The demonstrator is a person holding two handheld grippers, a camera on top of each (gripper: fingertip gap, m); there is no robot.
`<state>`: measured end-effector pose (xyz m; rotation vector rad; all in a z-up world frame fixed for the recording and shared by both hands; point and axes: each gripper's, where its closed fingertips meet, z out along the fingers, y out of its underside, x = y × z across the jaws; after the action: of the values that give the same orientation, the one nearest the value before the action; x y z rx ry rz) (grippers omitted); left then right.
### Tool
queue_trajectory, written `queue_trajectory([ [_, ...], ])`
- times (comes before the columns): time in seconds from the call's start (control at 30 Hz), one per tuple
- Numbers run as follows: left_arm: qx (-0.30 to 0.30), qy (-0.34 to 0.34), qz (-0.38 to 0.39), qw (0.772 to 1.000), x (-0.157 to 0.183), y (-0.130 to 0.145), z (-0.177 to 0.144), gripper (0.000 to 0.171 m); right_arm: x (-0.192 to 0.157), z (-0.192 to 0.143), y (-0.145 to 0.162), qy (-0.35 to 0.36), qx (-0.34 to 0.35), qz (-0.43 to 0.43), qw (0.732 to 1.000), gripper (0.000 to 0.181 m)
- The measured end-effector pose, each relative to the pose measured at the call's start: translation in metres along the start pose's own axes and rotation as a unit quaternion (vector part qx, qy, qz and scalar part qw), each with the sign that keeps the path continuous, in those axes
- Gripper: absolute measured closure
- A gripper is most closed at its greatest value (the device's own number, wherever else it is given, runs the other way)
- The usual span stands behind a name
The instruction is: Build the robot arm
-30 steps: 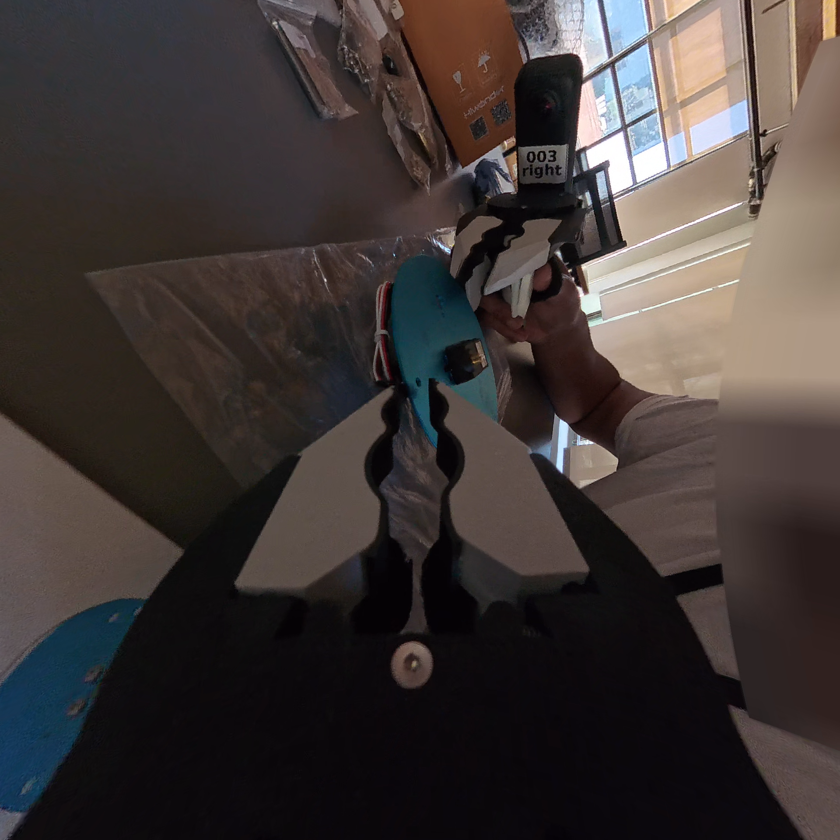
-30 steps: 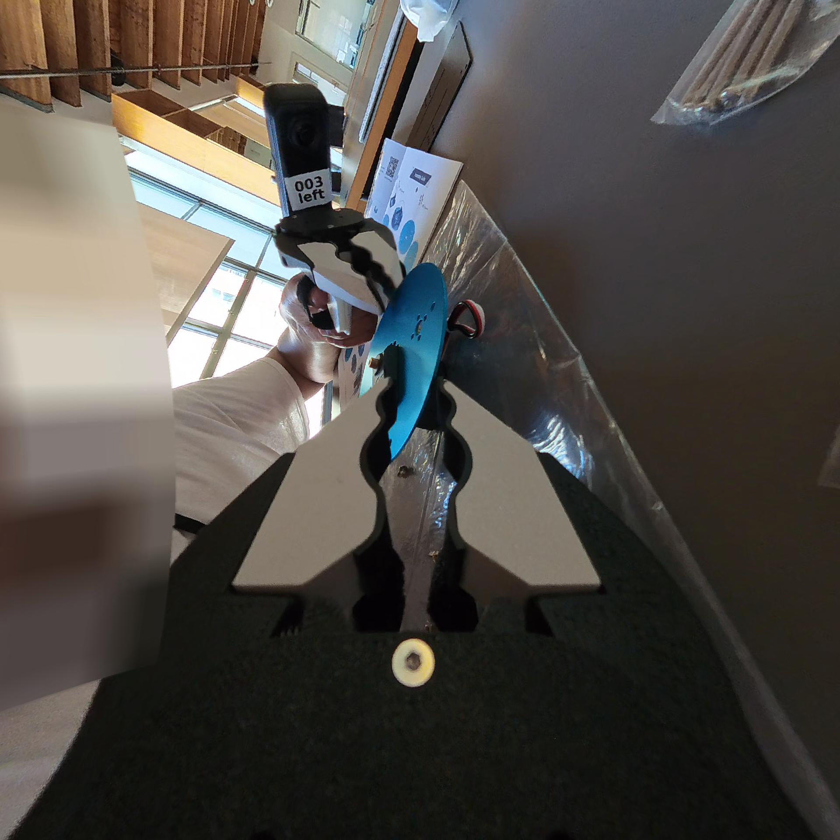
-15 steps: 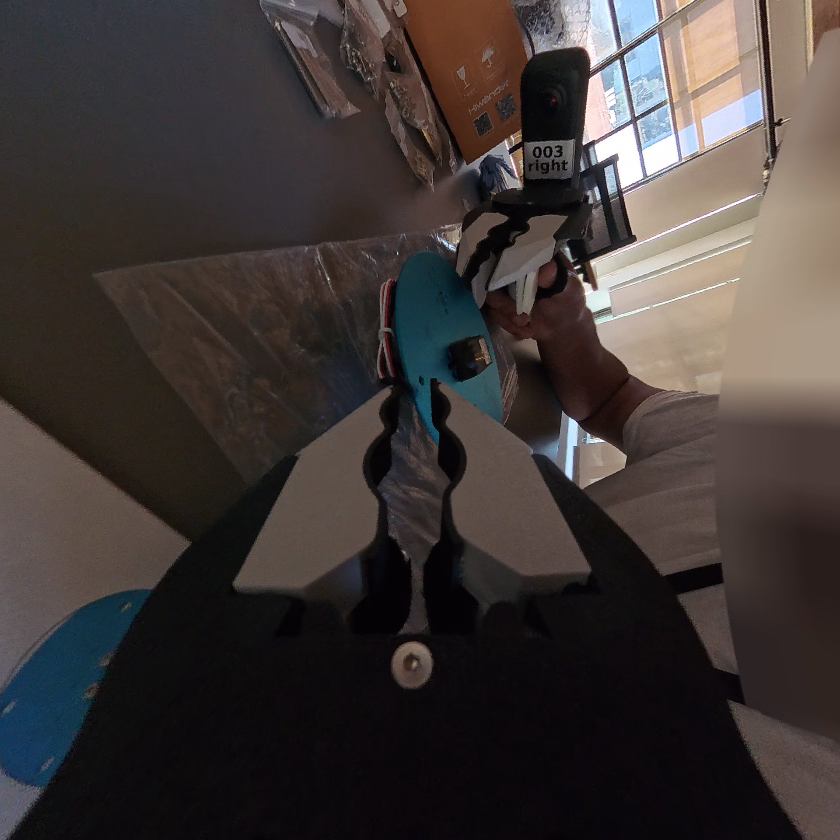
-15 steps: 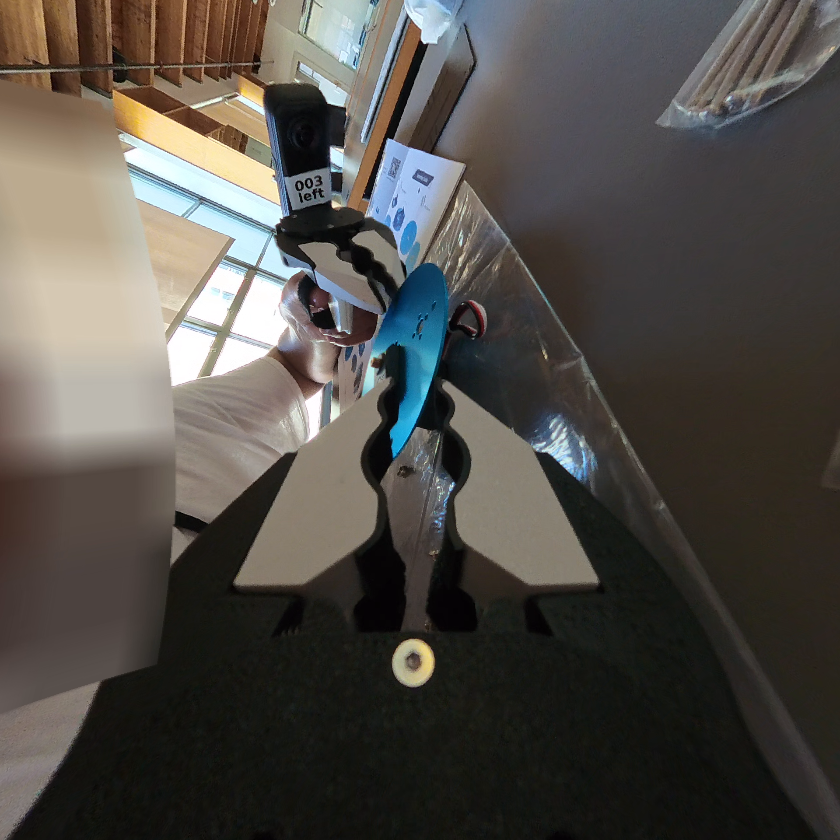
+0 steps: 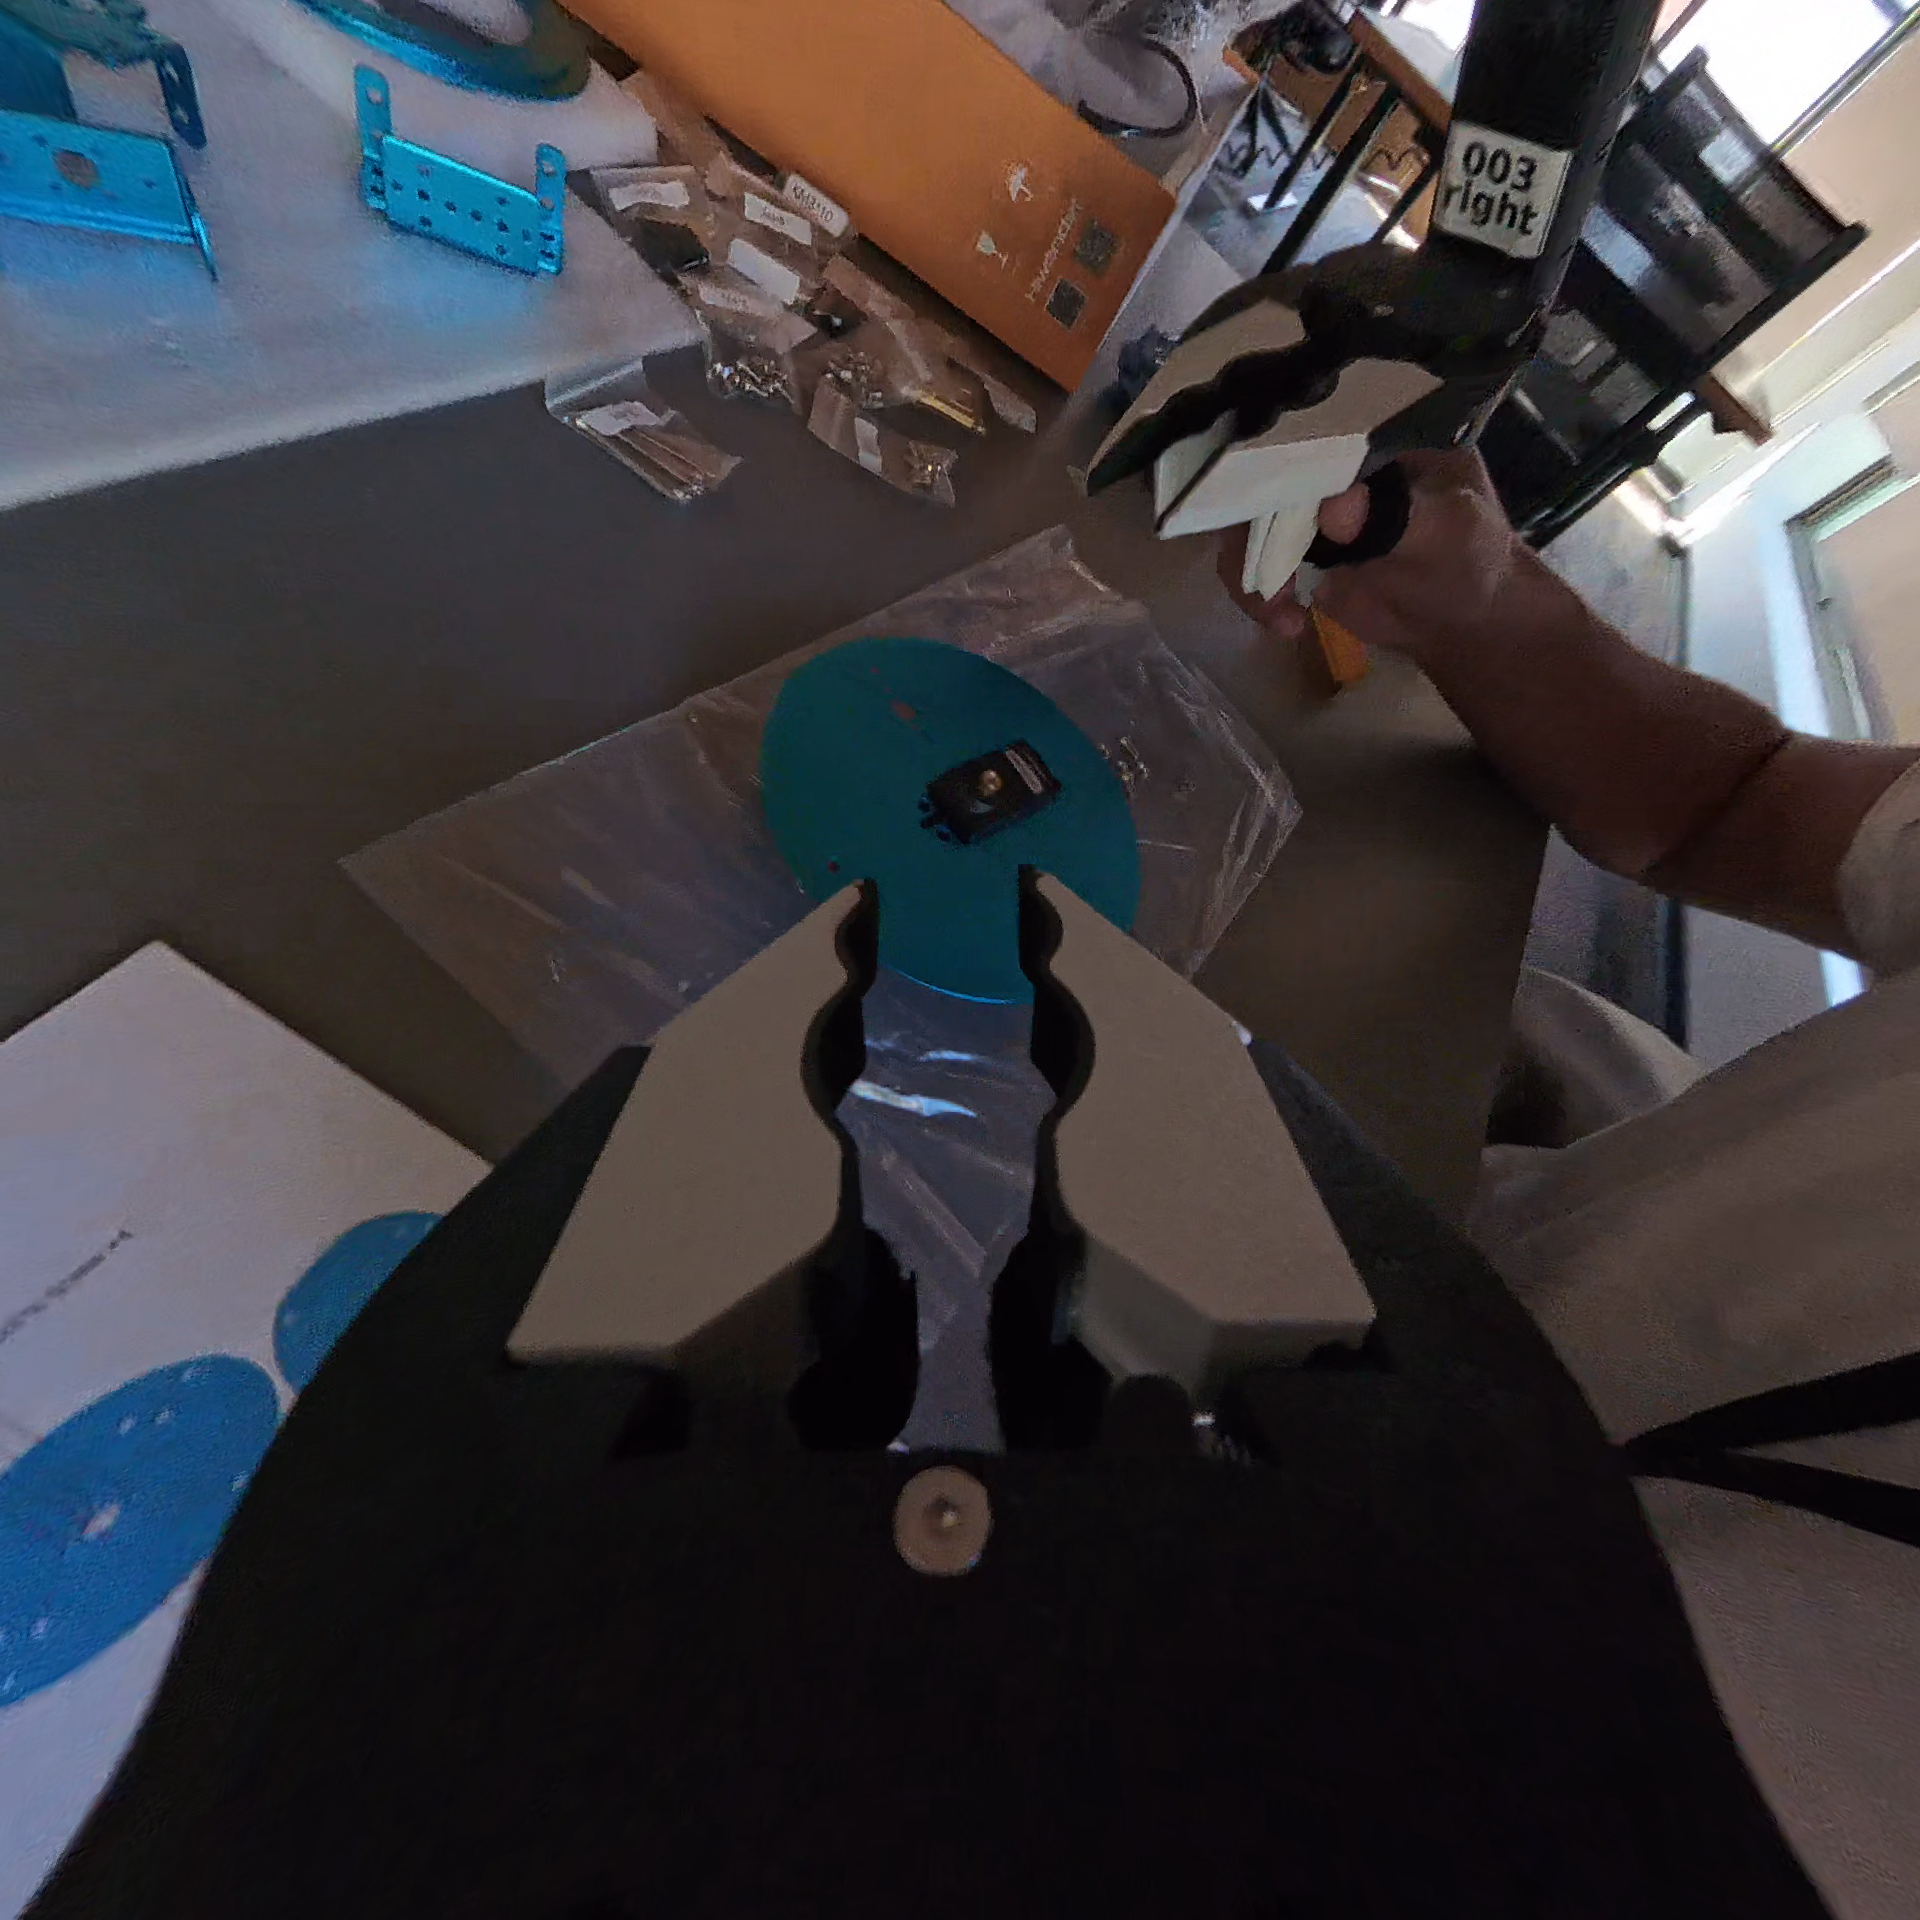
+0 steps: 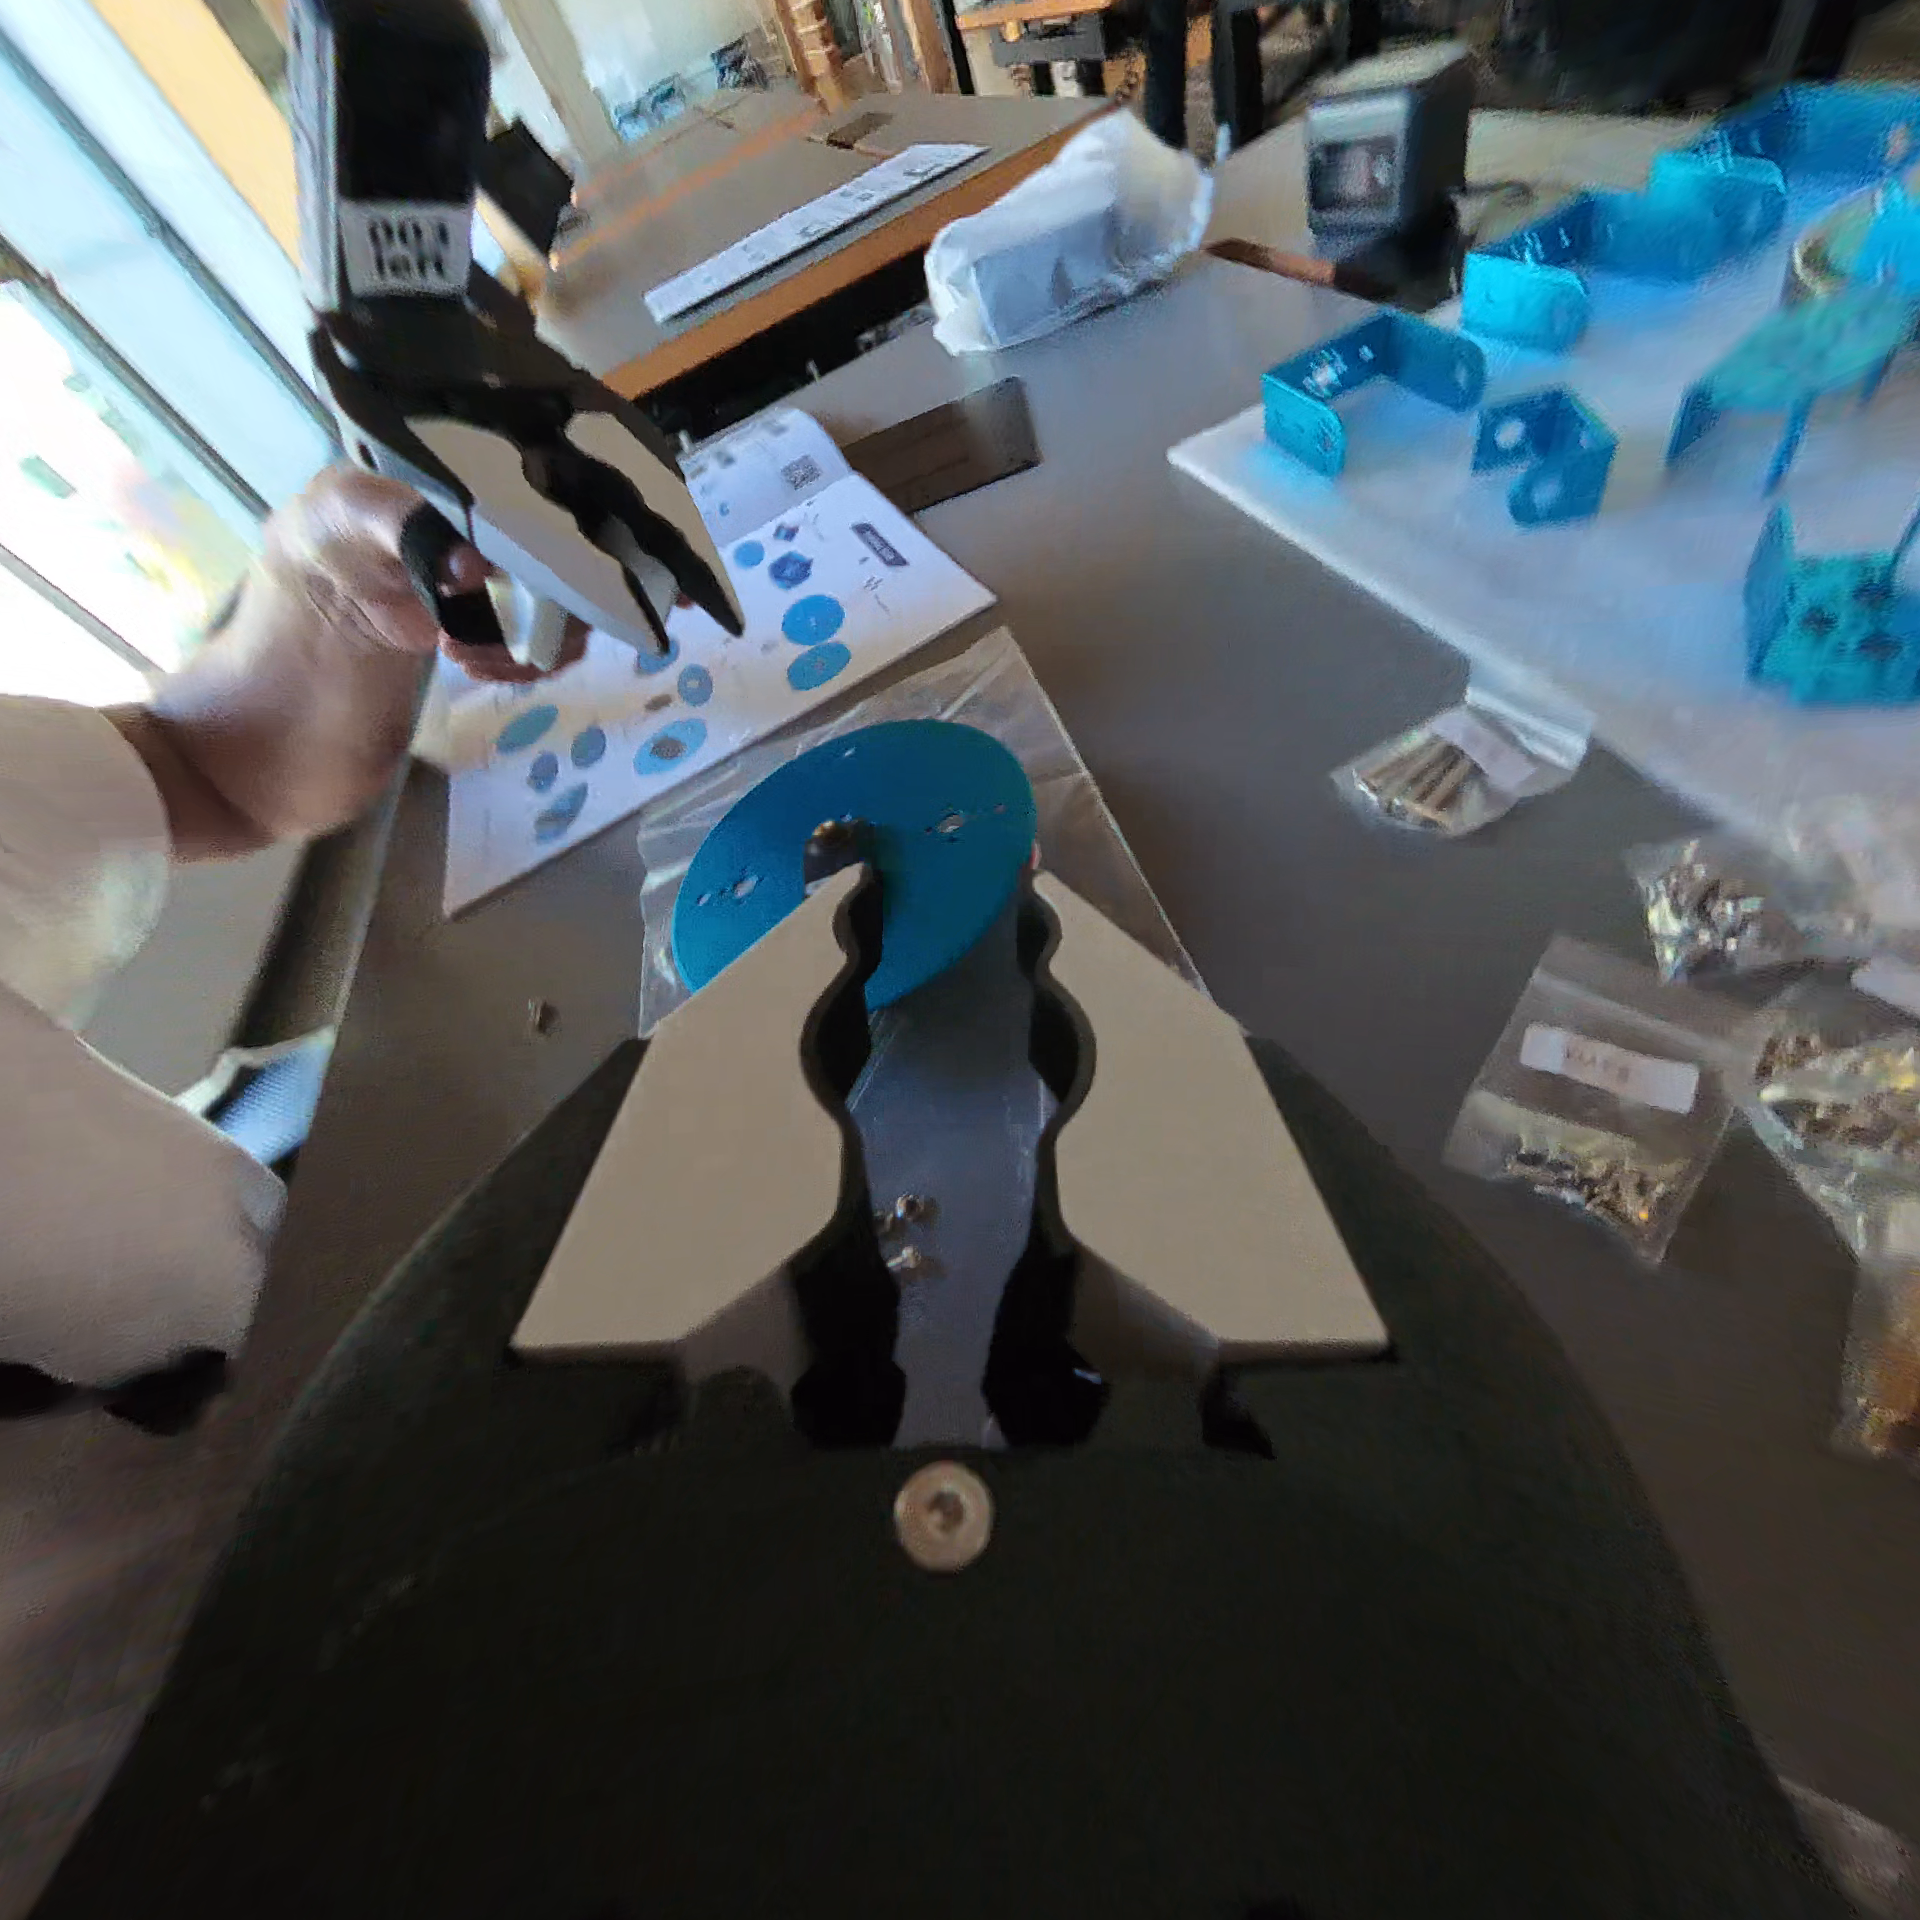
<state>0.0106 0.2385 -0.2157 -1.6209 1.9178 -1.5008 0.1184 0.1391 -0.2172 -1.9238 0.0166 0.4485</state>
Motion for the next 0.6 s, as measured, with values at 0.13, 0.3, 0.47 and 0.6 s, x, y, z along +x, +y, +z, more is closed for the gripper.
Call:
queue_trajectory([
  [0.13,0.014,-0.005,0.048,0.999,0.05,0.037,-0.013,0.146,-0.047,0.001,0.029,-0.041,-0.058,-0.085,0.994,0.156],
  [0.3,-0.059,-0.002,0.146,0.988,0.094,0.108,-0.004,0.148,-0.101,0.012,0.057,-0.126,-0.105,-0.112,0.98,0.159],
  [0.47,-0.087,-0.022,0.184,0.979,0.078,0.118,0.001,0.15,-0.134,0.034,0.084,-0.147,-0.163,-0.132,0.967,0.159],
  [0.6,-0.106,-0.008,0.18,0.978,0.074,0.119,-0.001,0.151,-0.149,0.059,0.09,-0.138,-0.164,-0.124,0.969,0.161],
])
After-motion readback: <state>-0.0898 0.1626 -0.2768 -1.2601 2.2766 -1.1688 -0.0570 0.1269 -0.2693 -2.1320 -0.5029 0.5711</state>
